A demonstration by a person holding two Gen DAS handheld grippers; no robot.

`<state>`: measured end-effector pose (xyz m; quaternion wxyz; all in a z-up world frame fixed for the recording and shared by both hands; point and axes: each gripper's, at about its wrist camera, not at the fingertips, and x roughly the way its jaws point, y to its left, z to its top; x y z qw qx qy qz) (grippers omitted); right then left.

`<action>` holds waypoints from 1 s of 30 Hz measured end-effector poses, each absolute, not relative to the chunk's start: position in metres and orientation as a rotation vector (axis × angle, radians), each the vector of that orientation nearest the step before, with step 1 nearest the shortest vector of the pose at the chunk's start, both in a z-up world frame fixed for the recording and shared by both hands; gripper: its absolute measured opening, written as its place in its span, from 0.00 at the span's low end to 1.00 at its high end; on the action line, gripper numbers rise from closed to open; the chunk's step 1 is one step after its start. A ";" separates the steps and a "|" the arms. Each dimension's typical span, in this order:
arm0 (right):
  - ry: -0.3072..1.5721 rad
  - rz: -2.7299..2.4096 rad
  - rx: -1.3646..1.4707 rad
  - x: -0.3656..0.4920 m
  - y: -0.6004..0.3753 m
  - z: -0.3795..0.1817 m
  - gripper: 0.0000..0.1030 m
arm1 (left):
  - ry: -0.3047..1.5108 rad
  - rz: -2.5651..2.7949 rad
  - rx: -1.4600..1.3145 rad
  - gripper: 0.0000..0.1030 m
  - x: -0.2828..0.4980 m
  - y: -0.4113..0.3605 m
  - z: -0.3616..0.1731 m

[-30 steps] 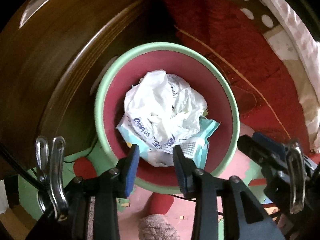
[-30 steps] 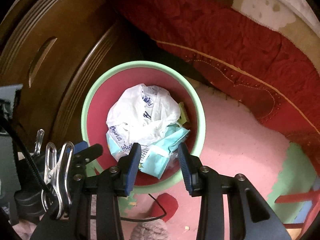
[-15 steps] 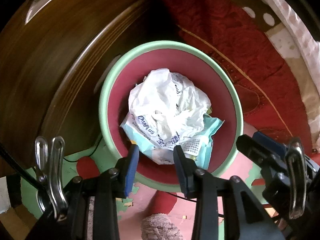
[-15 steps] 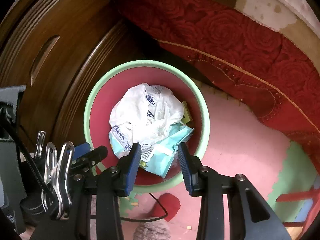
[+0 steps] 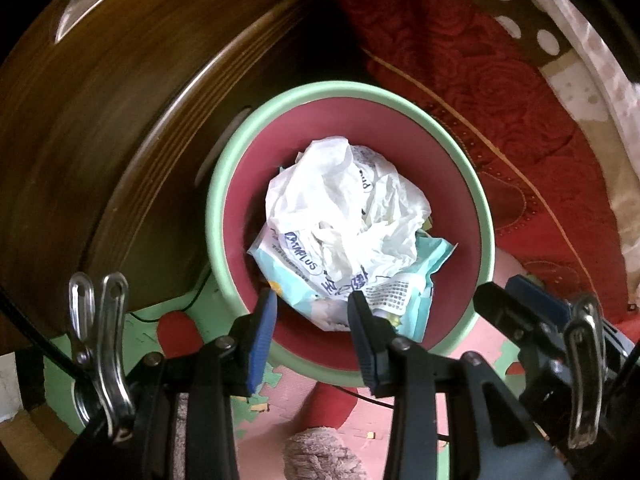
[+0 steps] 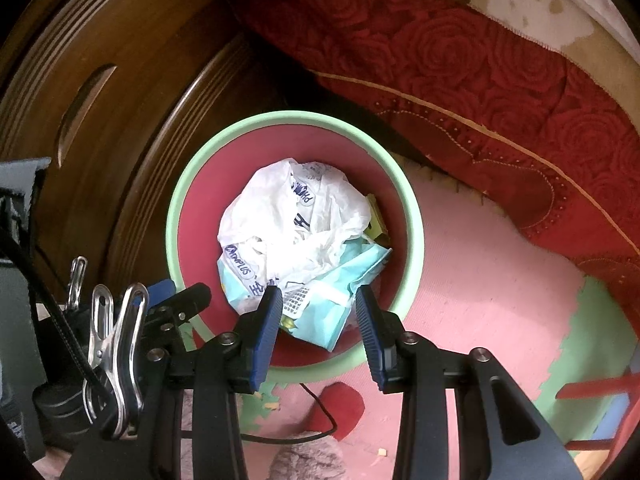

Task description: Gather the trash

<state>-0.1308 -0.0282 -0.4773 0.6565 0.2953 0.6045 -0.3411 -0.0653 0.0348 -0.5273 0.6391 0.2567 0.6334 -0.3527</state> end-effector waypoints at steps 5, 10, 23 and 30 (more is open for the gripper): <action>1.368 -0.778 0.677 -0.132 -0.029 -0.479 0.38 | 1.448 -0.804 0.586 0.37 -0.063 0.036 -0.528; 1.372 -0.777 0.679 -0.132 -0.029 -0.480 0.38 | 1.450 -0.796 0.591 0.37 -0.062 0.037 -0.530; 1.382 -0.783 0.685 -0.131 -0.030 -0.485 0.38 | 1.444 -0.781 0.602 0.37 -0.060 0.038 -0.533; 1.384 -0.787 0.689 -0.132 -0.030 -0.485 0.38 | 1.445 -0.741 0.619 0.37 -0.057 0.041 -0.538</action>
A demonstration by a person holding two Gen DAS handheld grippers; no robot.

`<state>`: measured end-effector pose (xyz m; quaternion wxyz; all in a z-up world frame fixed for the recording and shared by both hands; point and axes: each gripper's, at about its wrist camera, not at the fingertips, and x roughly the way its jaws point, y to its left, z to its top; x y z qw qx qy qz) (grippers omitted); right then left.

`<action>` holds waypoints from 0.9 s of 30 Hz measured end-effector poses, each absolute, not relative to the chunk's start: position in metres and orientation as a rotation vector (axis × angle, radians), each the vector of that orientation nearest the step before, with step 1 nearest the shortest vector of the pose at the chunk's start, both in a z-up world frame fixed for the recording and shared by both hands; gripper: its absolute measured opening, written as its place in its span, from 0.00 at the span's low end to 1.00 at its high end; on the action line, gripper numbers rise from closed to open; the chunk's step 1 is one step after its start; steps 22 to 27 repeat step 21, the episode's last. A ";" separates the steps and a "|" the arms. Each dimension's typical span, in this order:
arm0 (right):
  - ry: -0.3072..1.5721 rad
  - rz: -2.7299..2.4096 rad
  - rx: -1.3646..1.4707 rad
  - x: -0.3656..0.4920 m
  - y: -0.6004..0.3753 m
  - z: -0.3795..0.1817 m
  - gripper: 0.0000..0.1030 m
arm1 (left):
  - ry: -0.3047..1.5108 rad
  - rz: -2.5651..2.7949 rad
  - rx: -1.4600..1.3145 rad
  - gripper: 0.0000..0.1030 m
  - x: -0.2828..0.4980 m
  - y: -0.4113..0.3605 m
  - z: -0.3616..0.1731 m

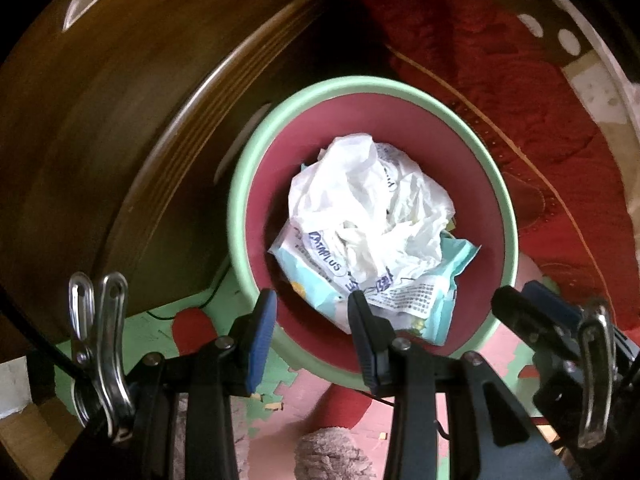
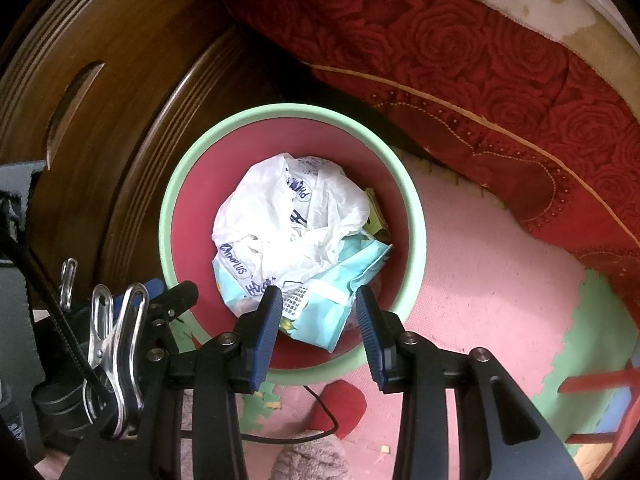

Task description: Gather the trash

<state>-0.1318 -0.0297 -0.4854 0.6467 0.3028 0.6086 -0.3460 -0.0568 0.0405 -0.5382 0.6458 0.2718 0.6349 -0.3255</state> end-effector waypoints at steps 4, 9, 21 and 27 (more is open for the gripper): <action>1.386 -0.788 0.690 -0.132 -0.029 -0.487 0.38 | 1.447 -0.739 0.620 0.37 -0.057 0.041 -0.539; 1.390 -0.788 0.692 -0.133 -0.028 -0.487 0.38 | 1.442 -0.743 0.625 0.37 -0.058 0.039 -0.539; 1.396 -0.792 0.705 -0.134 -0.027 -0.492 0.38 | 1.460 -0.742 0.626 0.37 -0.055 0.038 -0.540; 1.396 -0.792 0.705 -0.134 -0.027 -0.492 0.38 | 1.460 -0.742 0.626 0.37 -0.055 0.038 -0.540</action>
